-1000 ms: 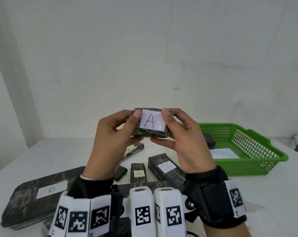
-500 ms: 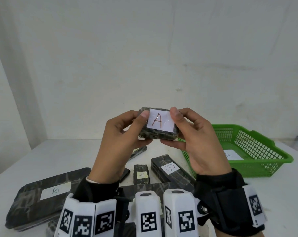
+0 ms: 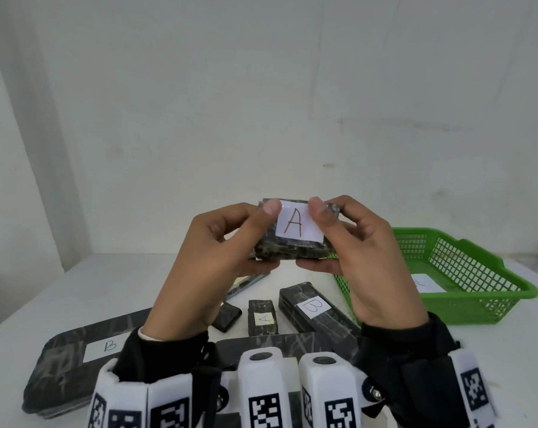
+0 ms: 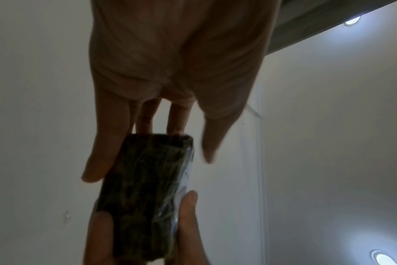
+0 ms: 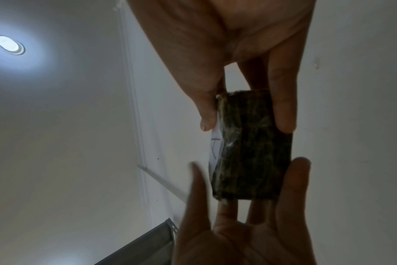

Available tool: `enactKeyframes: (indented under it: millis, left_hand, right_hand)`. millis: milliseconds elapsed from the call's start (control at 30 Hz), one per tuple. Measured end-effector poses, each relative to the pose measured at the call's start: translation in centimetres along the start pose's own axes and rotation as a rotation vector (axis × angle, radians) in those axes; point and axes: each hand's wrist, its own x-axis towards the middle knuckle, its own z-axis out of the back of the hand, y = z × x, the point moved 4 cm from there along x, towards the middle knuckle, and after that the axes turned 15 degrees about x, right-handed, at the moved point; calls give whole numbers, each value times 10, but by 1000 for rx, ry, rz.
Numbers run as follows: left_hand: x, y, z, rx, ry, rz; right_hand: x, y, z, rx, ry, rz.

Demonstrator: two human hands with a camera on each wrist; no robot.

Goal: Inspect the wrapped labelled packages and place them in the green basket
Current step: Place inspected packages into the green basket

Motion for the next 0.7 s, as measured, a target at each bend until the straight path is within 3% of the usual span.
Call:
enactKeyframes:
  millis: [233, 400, 600, 700]
  left_hand:
    - [2, 4, 2, -40, -83, 7]
    - [0, 2, 1, -51, 1, 28]
    - [1, 4, 5, -62, -90, 3]
    - [1, 5, 6, -58, -38, 38]
  right_hand:
    - [0, 0, -1, -13, 60, -101]
    - [-1, 4, 2, -29, 26, -39]
    - [-3, 2, -4, -34, 61, -96]
    - [-2, 1, -3, 3, 56, -100]
